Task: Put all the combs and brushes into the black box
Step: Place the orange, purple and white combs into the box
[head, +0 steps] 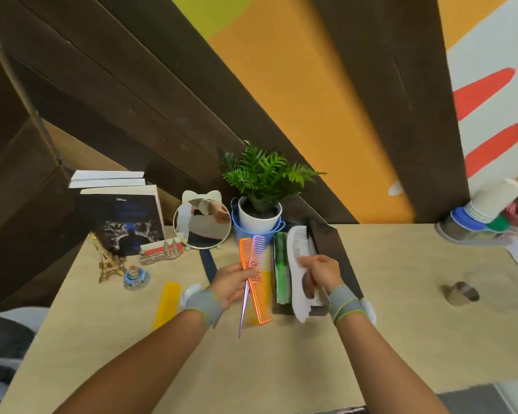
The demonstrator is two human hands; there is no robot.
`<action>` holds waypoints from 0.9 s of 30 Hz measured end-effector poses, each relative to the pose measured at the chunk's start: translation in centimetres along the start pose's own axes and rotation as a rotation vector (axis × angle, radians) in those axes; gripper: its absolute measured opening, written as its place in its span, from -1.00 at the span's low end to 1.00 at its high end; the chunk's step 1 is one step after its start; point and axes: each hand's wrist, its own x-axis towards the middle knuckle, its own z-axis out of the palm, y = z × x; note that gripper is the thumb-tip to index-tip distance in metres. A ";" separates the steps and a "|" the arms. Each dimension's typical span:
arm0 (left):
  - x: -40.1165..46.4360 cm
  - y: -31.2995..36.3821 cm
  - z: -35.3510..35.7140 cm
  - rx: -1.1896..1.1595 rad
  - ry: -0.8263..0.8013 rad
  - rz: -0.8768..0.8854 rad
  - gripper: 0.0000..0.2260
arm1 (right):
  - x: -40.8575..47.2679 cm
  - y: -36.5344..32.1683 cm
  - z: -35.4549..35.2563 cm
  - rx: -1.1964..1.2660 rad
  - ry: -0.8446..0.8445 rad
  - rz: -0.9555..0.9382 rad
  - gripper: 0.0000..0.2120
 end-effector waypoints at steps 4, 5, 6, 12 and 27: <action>1.0 -0.2 2.7 -0.036 0.007 -0.002 -0.78 | 3.1 -0.3 -1.0 -0.117 0.025 -0.041 -0.71; 1.5 -0.3 3.5 -0.041 0.013 -0.005 -0.82 | 4.1 -0.4 -1.3 -0.121 0.015 -0.041 -0.71; 1.6 -0.3 3.7 -0.044 0.009 -0.008 -0.85 | 4.8 -0.6 -1.1 -0.103 0.010 -0.048 -0.72; 2.0 -0.7 5.2 -0.055 0.016 -0.025 -0.93 | 8.0 -1.7 -0.6 -0.200 0.060 -0.065 -0.75; 4.0 -0.2 6.9 0.045 -0.013 -0.007 -0.84 | 5.2 -3.5 -1.0 -0.110 -0.240 -0.082 -0.78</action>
